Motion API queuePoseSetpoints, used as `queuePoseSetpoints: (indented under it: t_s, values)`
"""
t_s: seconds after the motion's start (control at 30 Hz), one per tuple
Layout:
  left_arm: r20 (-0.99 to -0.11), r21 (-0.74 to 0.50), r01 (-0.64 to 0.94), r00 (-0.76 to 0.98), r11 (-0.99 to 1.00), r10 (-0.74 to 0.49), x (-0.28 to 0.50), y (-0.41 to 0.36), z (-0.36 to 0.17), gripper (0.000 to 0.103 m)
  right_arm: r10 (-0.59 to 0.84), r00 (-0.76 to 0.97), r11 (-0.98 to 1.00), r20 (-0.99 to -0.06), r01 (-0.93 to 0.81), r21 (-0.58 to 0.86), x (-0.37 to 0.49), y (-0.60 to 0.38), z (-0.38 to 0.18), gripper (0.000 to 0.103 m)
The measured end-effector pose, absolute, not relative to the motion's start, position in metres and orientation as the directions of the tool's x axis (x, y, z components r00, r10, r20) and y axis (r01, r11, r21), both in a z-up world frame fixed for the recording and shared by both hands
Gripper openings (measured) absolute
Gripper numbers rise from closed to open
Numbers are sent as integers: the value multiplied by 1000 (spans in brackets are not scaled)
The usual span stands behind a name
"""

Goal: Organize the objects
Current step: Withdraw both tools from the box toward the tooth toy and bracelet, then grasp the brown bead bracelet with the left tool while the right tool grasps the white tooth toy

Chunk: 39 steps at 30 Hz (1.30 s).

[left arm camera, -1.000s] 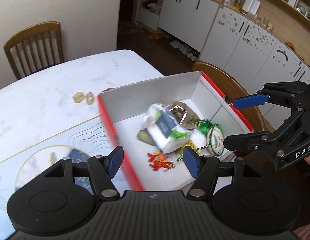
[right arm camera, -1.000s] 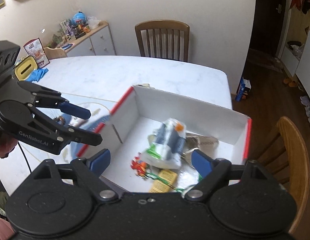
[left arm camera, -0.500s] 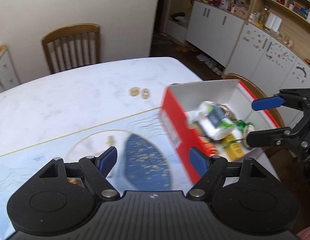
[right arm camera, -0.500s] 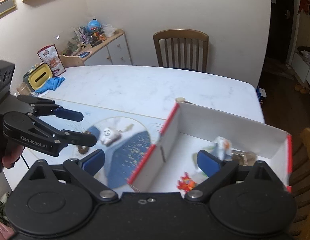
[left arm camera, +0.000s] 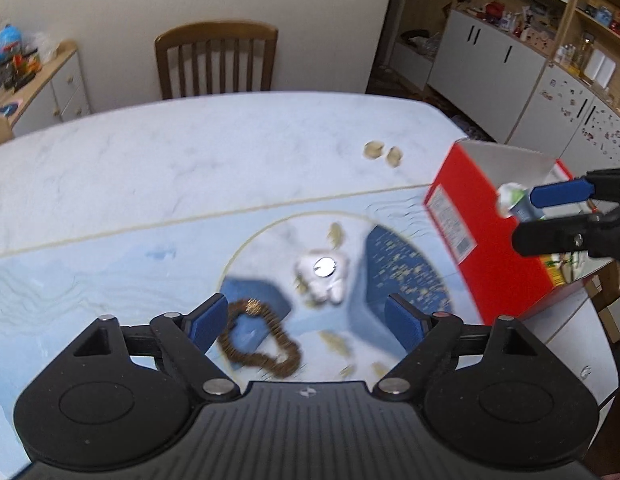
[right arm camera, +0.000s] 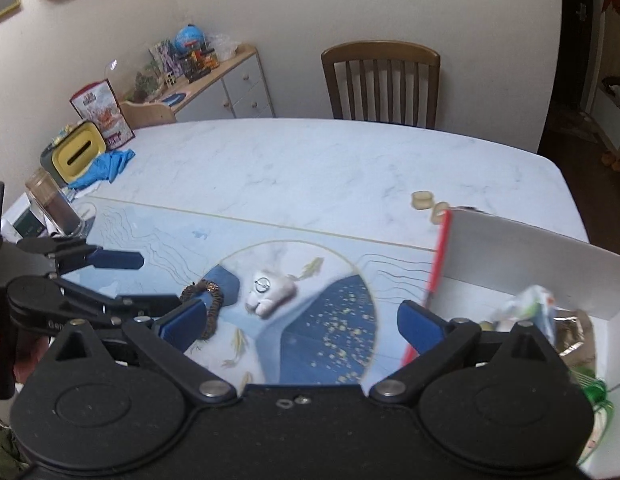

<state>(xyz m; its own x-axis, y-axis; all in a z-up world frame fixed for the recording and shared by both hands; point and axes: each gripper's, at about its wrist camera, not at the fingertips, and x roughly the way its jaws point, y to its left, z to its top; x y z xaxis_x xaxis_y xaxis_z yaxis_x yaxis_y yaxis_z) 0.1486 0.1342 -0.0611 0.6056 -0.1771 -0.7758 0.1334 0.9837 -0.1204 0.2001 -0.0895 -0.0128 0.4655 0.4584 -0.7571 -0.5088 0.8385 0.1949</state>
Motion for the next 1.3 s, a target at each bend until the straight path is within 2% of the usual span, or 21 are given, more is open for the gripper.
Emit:
queuePoseSetpoints:
  t_s: [0.07,0.13,0.17,0.27,0.6,0.87,1.17,1.3]
  values:
    - [-777,-127,130,603,983,-180,148,142,-70,91,450,459,842,-766,-504,193,205,-78,-19,101]
    - [-783,-129,121,597,984,-176,149,147,-80,100,441,450,845,-777,-500,190,210,-67,-26,101]
    - [-784,-133,116,596,984,-176,150,150,-85,101,435,443,847,-784,-497,190,212,-62,-30,101]
    - [-786,-144,111,590,983,-182,152,158,-98,101,423,424,851,-801,-488,191,220,-48,-41,101]
    - [-779,-72,93,616,993,-114,158,160,-137,101,362,383,868,-850,-470,158,242,-5,-80,100]
    - [-779,-81,76,617,994,-111,164,164,-152,101,315,363,878,-877,-463,124,256,17,-106,99]
    - [-760,-58,95,641,994,-106,157,161,-157,99,287,340,875,-896,-475,99,260,35,-125,90]
    - [-753,-42,96,651,995,-94,153,158,-157,91,280,342,868,-897,-490,84,258,41,-126,84]
